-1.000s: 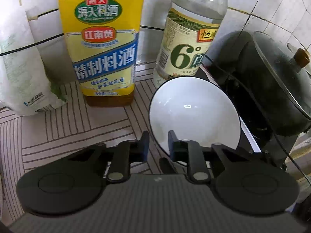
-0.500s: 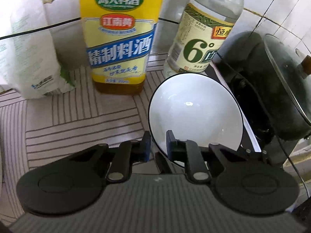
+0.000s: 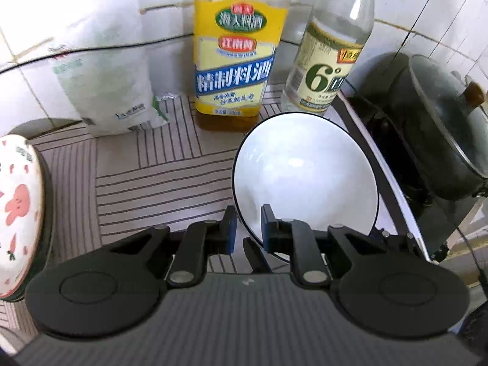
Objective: Organize plates and bowls
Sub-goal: 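Lift the third white bowl with the right gripper toward the bowl stack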
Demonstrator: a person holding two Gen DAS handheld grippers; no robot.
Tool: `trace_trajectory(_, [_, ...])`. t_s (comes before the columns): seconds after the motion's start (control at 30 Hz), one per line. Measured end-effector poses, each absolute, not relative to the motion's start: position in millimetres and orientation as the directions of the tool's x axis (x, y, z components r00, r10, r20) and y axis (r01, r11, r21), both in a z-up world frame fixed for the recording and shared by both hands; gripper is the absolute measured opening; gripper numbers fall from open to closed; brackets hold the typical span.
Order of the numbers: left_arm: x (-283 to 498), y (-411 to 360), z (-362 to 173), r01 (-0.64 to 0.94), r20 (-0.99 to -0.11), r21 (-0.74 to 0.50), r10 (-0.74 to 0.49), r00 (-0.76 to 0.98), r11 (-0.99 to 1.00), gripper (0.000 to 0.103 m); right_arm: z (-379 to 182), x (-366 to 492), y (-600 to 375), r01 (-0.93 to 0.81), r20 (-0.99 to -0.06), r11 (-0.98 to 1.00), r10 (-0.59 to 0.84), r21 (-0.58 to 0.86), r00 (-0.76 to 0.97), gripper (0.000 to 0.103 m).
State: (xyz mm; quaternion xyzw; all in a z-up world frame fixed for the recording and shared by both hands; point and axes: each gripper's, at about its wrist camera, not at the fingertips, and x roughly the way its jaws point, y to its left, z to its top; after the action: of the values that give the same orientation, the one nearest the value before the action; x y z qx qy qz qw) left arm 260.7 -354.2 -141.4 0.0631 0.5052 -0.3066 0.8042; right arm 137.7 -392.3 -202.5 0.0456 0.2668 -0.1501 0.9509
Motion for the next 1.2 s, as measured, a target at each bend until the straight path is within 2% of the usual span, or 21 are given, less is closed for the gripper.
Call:
trace_trajectory(0.43, [228, -298, -100, 0.541, -0.854, -0.156, -0.388, 0.347, 0.826, 0.015, -166, 114, -348, 0.226, -0.469, 0.974, -0.213, -0.029, 0.857, 0.093])
trace_trajectory(0.8, [194, -232, -72, 0.528, -0.862, -0.133, -0.361, 0.356, 0.839, 0.015, -143, 86, -293, 0.130, -0.468, 0.991, -0.122, -0.015, 0.875, 0.093])
trace_trajectory(1.2, [160, -160, -70, 0.463, -0.878, -0.118, -0.310, 0.365, 0.879, 0.015, -135, 62, -229, 0.043, -0.497, 0.999, -0.053, -0.031, 0.866, 0.093])
